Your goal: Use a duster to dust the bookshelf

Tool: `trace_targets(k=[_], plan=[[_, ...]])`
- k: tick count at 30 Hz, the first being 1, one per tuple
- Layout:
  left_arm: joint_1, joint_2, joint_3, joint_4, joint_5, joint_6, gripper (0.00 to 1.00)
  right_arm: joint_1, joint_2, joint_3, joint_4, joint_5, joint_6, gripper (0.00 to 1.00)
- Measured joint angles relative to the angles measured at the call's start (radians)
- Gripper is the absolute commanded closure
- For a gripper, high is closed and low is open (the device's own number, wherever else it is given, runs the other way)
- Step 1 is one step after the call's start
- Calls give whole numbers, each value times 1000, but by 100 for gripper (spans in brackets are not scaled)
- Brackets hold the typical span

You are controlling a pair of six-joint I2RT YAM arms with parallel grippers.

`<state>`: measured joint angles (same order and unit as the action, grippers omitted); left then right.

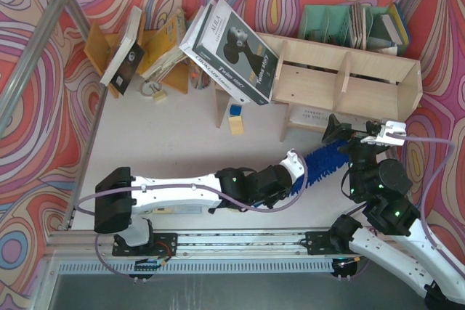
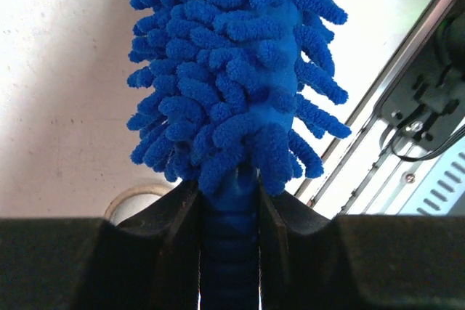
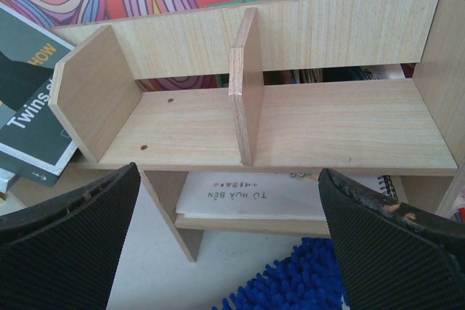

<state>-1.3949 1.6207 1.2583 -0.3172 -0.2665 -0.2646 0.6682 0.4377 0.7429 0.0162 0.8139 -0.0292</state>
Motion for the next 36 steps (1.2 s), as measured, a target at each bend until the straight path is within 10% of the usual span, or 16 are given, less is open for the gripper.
trace_targets(k=[36], plan=[[-58,21,34,-71,-59,33,100,0,0,0,0,-3,0,1]])
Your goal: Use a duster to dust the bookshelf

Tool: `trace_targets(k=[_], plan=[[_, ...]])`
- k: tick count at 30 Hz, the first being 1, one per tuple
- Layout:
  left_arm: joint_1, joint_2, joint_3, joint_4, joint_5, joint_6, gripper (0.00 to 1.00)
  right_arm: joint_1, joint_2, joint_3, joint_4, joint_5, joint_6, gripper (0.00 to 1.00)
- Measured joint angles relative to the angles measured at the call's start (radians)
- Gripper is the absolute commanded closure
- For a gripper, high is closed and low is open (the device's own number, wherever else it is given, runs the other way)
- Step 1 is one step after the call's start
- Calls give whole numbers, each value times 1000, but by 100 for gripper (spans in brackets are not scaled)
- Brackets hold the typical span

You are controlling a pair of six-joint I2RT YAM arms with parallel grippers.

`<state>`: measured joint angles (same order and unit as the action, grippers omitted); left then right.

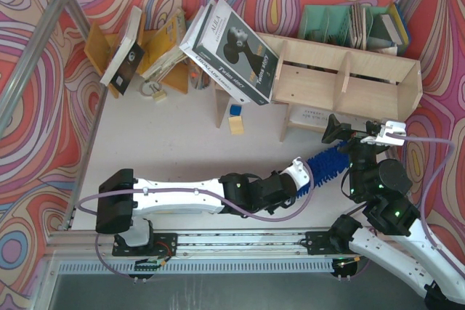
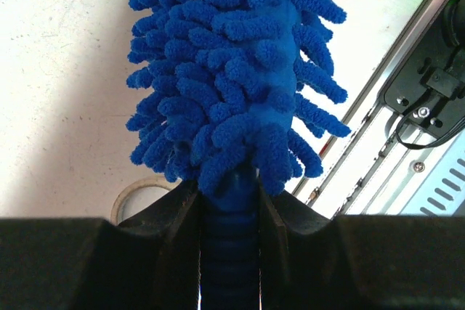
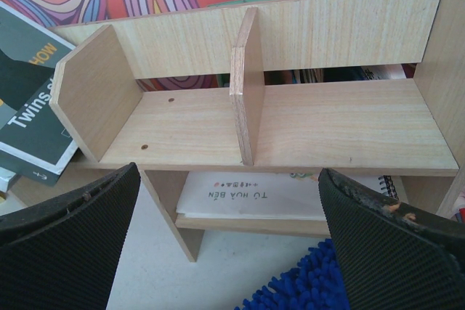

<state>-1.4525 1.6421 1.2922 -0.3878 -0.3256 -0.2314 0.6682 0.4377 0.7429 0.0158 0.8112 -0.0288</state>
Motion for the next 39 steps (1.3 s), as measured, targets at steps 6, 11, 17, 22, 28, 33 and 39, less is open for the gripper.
trace_targets(k=[6,11,17,22,28,33,39], plan=[[23,3,-30,55,4,-1,100,0,0,0,-2,0,0,1],[55,66,-49,110,12,-4,100,0,0,0,-2,0,0,1],[58,133,-50,168,11,4,100,0,-5,0,-3,0,0,1],[59,162,-49,235,-19,4,100,0,-8,0,-3,0,0,1],[59,166,-49,315,-62,4,100,0,-11,0,-3,0,0,1],[60,166,-64,361,-72,4,100,0,-11,0,-5,0,0,1],[60,165,-92,381,-47,5,100,0,-12,0,-5,0,0,1]])
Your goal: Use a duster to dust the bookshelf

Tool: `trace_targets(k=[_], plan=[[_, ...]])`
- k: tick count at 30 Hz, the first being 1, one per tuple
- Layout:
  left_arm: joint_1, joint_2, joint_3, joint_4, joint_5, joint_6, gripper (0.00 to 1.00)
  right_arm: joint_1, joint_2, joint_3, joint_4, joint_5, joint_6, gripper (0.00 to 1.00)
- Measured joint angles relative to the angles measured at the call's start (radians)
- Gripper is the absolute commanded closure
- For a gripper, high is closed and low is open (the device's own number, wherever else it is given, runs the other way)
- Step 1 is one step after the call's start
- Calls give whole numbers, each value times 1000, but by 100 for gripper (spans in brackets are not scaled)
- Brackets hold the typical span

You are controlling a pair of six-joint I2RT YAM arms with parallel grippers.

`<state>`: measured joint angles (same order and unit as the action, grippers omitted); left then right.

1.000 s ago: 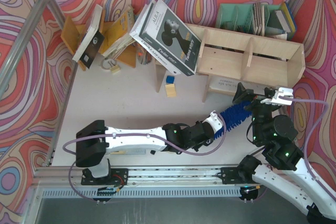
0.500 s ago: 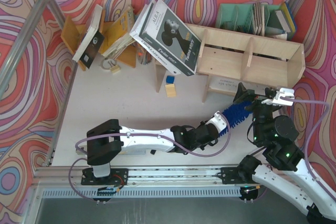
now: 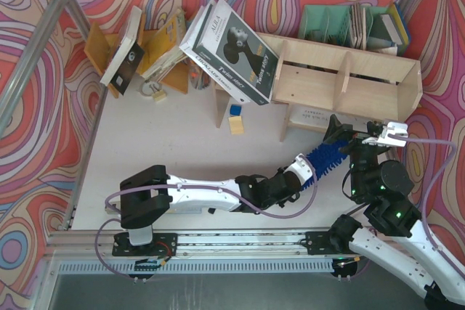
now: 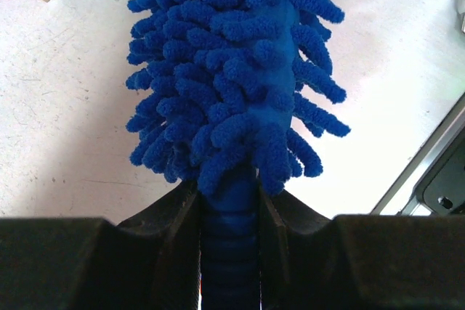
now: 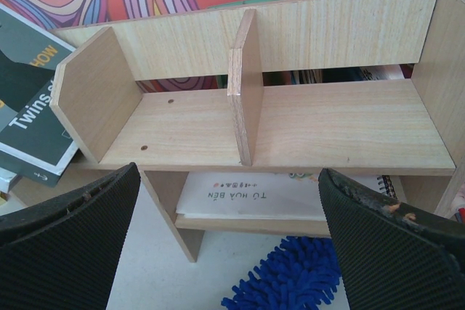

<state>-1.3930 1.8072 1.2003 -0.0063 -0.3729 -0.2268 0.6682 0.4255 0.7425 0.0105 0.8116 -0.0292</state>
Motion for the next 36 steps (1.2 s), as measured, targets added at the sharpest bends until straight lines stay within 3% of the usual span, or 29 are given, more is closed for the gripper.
trace_targets(k=[13,26,36], plan=[[-18,-7,19,-77,19,41,100,0,0,0,0,0,-1,1],[-84,-314,-171,-127,23,16,100,0,9,-1,1,0,-8,1],[-87,-345,-229,-157,36,-2,100,0,9,-1,0,0,-8,1]])
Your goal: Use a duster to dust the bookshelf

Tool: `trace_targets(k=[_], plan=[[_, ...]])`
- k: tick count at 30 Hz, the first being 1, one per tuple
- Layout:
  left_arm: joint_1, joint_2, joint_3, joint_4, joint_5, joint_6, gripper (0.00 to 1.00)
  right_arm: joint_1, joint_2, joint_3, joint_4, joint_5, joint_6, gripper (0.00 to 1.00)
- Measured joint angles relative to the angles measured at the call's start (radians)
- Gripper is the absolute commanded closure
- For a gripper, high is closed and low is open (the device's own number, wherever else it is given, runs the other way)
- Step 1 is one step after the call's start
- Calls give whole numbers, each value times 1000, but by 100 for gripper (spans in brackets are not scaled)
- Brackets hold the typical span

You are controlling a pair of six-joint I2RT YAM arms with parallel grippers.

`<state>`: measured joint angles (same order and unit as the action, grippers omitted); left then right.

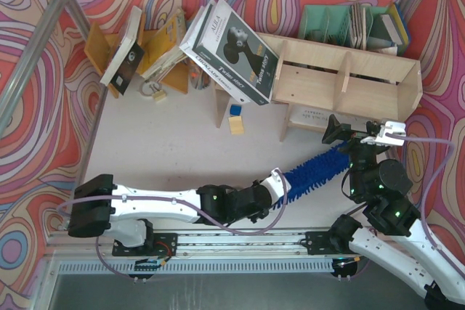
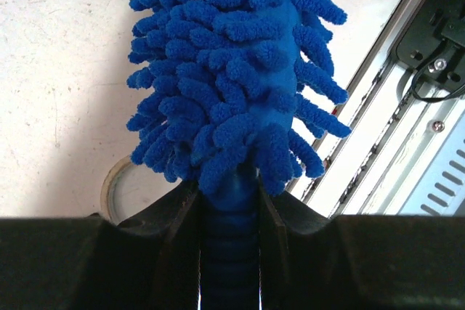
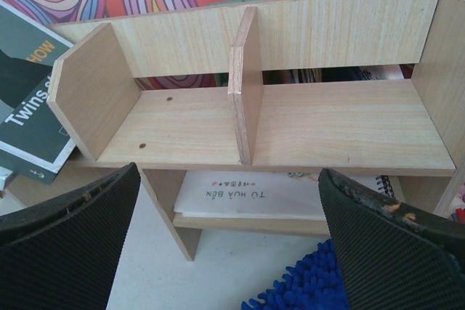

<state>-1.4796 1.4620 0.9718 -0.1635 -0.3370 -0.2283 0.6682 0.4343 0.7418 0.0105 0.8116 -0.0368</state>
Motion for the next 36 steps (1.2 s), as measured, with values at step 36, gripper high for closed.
trace_targets(k=[36], plan=[[0,-330,-92,-383,-90,-79,100,0,6,0,0,0,8,1]])
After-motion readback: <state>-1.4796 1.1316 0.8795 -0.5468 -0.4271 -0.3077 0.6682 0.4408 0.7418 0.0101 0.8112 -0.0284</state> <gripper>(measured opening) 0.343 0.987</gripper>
